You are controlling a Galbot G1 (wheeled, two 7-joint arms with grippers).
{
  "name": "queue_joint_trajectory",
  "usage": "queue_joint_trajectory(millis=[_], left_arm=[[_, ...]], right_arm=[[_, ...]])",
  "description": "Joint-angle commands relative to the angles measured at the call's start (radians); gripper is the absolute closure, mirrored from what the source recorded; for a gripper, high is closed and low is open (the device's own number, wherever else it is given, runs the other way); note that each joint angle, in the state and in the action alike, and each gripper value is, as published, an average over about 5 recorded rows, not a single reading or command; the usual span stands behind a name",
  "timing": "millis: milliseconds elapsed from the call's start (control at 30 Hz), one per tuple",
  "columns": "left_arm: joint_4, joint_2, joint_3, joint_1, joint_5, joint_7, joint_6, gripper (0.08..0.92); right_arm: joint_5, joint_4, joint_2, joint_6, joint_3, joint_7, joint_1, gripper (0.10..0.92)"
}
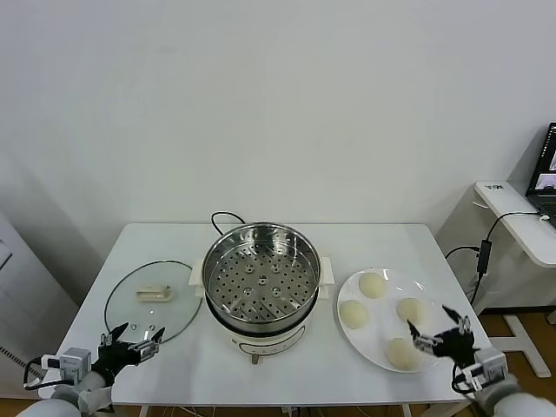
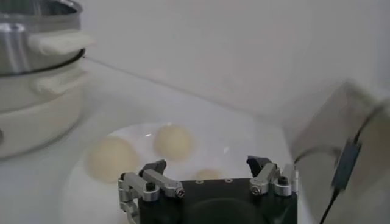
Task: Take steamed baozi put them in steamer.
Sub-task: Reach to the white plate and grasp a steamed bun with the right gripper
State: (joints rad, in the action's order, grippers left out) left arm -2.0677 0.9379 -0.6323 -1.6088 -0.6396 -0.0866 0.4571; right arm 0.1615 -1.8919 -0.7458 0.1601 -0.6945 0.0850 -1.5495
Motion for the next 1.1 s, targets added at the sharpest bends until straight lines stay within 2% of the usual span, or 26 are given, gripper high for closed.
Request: queue_joint_trajectory(millis=[33, 133, 267, 467, 633, 900, 1100], left_arm=[[-0.003, -0.004, 0.007, 0.01, 0.0, 0.001, 0.012, 0.177], [0.002, -0.014, 0.031, 0.04, -0.005, 0.004, 0.025, 0.177], [0.008, -0.015, 0.048, 0.062, -0.012, 0.005, 0.041, 0.177], [0.012, -0.015, 0.052, 0.073, 0.004, 0.006, 0.069, 0.177], [0.014, -0.014, 0.054, 0.09, 0.007, 0.017, 0.09, 0.177], [0.021, -0.02, 0.055, 0.101, 0.009, 0.023, 0.112, 0.177], [0.025, -0.025, 0.07, 0.119, 0.02, 0.021, 0.127, 0.177]], right_arm=[[-0.387, 0.124, 0.096, -0.107, 0.025, 0.117, 0.176, 0.203], [-0.47, 0.185, 0.127, -0.173, 0.024, 0.255, 0.23, 0.203], [-0.463, 0.223, 0.191, -0.183, 0.058, 0.384, 0.284, 0.203], [-0.317, 0.297, 0.295, -0.177, 0.274, 0.565, 0.474, 0.203], [-0.223, 0.411, 0.349, -0.201, 0.563, 0.734, 0.792, 0.203], [-0.152, 0.596, 0.317, -0.264, 1.034, 0.921, 1.263, 0.203], [-0.107, 0.69, 0.241, -0.267, 1.304, 0.969, 1.503, 0.203]])
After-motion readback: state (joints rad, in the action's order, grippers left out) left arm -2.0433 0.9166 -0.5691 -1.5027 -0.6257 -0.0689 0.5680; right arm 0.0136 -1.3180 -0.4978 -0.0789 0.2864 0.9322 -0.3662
